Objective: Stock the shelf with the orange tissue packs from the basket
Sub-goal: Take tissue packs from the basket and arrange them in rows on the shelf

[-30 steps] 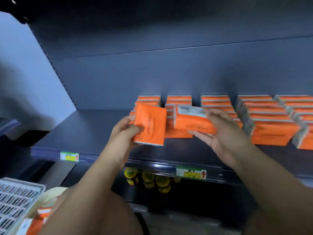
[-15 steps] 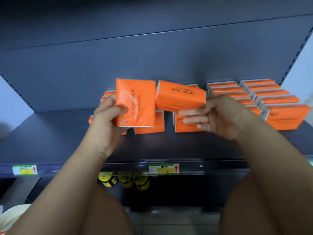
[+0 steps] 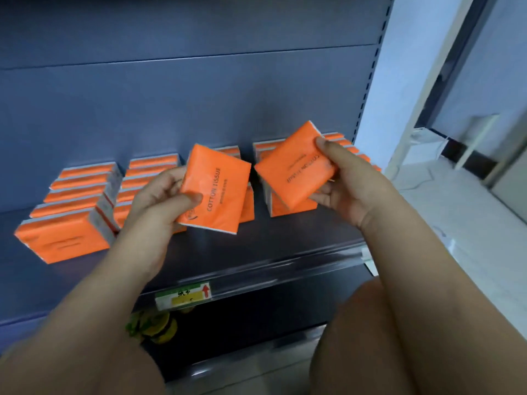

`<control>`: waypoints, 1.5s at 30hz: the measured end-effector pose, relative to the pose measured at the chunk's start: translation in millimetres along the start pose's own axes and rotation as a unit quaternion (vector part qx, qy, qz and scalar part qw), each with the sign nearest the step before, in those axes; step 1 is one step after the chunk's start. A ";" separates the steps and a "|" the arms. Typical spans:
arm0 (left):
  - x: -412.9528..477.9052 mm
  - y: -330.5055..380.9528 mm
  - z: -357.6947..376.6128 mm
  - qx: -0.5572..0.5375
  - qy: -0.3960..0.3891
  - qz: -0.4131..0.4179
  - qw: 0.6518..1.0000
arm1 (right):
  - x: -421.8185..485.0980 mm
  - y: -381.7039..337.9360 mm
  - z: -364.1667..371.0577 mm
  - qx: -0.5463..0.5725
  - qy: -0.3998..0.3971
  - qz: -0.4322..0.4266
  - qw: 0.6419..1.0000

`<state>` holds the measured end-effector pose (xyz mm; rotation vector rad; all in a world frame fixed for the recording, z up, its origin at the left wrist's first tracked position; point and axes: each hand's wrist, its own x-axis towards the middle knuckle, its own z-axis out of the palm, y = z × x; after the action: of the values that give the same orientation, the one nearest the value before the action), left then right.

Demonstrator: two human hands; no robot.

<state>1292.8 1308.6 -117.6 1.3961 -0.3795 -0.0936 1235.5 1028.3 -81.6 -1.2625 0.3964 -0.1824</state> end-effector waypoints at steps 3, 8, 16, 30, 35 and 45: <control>7.1 -11.2 25.8 -0.005 0.020 0.012 1.000 | 0.8 1.0 -22.2 0.045 0.066 0.001 0.997; 14.7 -21.3 74.5 0.029 -0.016 0.055 0.998 | -0.1 -4.3 -53.3 0.147 0.120 -0.038 0.981; 30.5 -48.2 120.8 0.210 -0.122 0.097 0.965 | 3.1 -0.2 -84.6 0.092 0.142 -0.058 0.984; 60.7 -72.5 126.7 0.504 -0.183 0.284 0.794 | 31.0 2.2 -117.5 -0.125 0.208 -0.231 0.942; 61.7 -78.1 122.9 0.579 -0.163 0.345 0.721 | 35.4 6.7 -124.7 -0.264 0.109 -0.255 0.924; 60.2 -78.1 123.6 0.613 -0.138 0.314 0.712 | 48.0 22.0 -126.8 -0.563 0.041 -0.278 0.778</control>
<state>1322.6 1160.9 -165.7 2.4771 -1.3168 0.6459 1228.6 905.5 -142.9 -2.5711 0.1630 -0.5561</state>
